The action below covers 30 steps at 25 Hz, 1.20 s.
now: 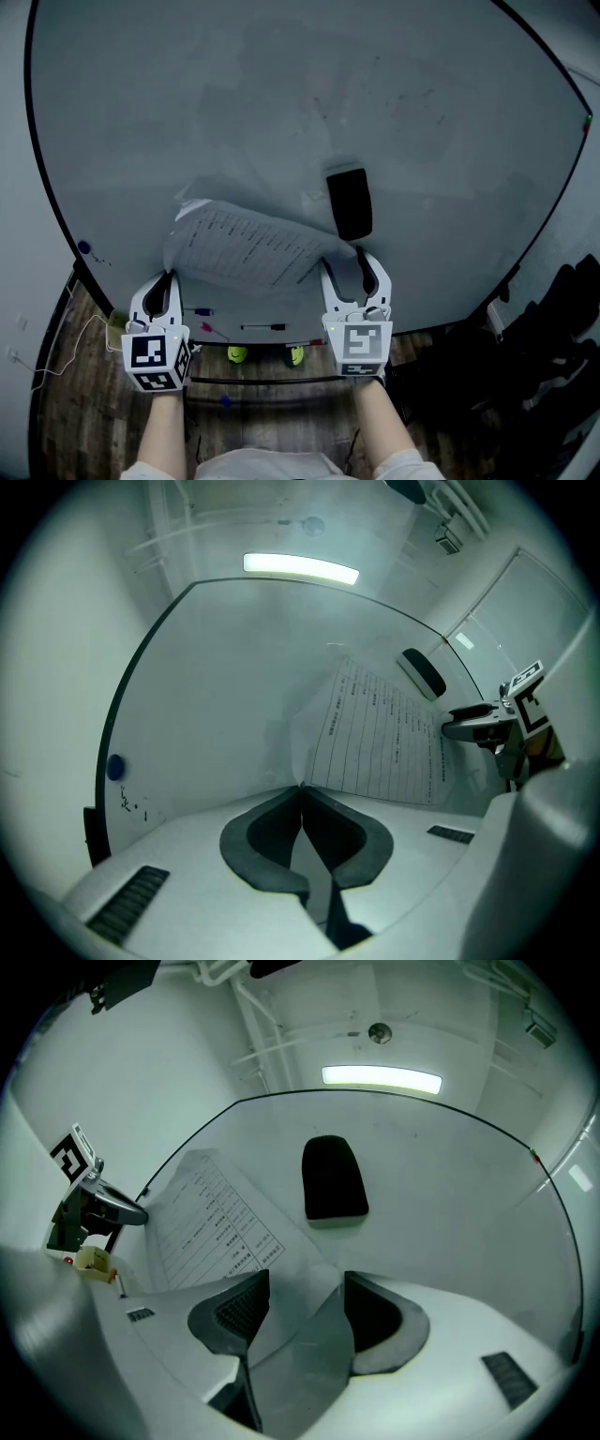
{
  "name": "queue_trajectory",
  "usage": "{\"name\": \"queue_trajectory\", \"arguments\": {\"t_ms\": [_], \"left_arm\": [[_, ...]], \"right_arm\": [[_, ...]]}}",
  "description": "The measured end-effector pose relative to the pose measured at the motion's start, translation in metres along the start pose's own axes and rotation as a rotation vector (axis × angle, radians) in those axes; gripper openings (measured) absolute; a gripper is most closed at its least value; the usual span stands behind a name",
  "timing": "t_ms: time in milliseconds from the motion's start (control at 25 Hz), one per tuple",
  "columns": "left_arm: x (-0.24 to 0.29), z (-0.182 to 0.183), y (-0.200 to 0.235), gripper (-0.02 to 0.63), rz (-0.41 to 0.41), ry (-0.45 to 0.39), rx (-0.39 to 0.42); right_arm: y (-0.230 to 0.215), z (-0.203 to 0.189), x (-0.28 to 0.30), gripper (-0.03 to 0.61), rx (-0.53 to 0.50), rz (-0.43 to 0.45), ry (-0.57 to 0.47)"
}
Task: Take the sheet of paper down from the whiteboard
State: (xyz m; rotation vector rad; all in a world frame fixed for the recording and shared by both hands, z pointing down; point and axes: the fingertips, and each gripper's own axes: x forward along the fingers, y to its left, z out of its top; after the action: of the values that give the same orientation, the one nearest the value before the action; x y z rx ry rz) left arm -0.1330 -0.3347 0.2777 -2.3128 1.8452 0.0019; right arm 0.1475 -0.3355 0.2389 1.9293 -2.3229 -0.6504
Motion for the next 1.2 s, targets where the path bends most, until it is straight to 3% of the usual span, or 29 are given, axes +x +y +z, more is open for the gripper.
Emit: {"name": "queue_trajectory", "arguments": {"t_ms": [280,400,600,880,1200], "left_arm": [[0.001,-0.004,-0.001,0.018,-0.004,0.010,0.004],[0.003,-0.005,-0.002,0.018,-0.004,0.016,0.006],[0.003,-0.008,-0.004,0.018,-0.005,0.022,0.013],[0.006,-0.013,-0.010,0.018,-0.026,0.041,0.065],[0.010,-0.036,-0.018,0.018,-0.082,0.062,0.103]], "right_arm": [[0.008,-0.011,0.000,0.238,0.025,0.012,0.023],[0.010,-0.010,-0.001,0.128,-0.018,0.005,0.023],[0.010,-0.012,-0.003,0.055,-0.047,0.003,0.029],[0.016,-0.010,-0.003,0.031,-0.125,0.011,0.018],[0.039,-0.027,-0.008,0.023,-0.124,0.044,0.059]]}}
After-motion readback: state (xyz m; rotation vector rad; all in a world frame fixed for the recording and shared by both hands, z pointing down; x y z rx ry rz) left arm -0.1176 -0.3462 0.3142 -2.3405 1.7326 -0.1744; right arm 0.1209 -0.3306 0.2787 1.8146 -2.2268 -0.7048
